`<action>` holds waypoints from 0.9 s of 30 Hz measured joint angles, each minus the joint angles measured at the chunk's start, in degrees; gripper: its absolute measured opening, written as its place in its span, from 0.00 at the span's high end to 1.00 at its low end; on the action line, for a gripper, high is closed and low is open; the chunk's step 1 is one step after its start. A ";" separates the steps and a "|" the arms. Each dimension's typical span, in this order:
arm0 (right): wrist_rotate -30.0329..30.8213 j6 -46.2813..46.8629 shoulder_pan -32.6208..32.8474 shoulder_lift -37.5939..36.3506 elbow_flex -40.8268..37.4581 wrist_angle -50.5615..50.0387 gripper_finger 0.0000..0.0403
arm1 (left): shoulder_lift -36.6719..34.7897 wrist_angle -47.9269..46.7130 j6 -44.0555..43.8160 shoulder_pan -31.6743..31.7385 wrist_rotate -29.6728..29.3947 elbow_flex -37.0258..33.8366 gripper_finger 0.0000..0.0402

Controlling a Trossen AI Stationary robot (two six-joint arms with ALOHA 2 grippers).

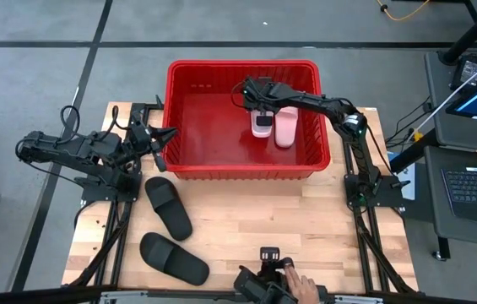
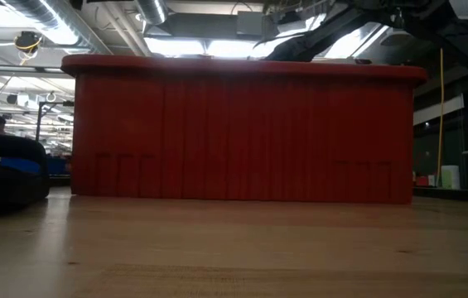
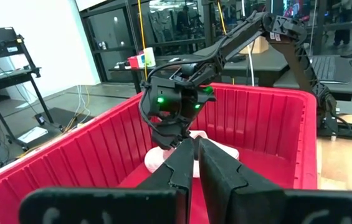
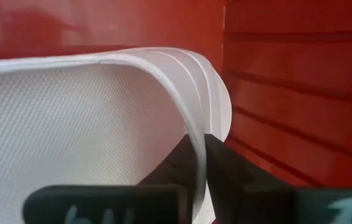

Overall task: Pick and place slides into bin
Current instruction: Put the pink slide into the red bin

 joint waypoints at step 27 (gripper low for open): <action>-1.75 9.09 -0.86 -0.02 0.00 -1.54 0.71 | 0.00 0.13 -0.20 0.00 0.87 0.00 0.96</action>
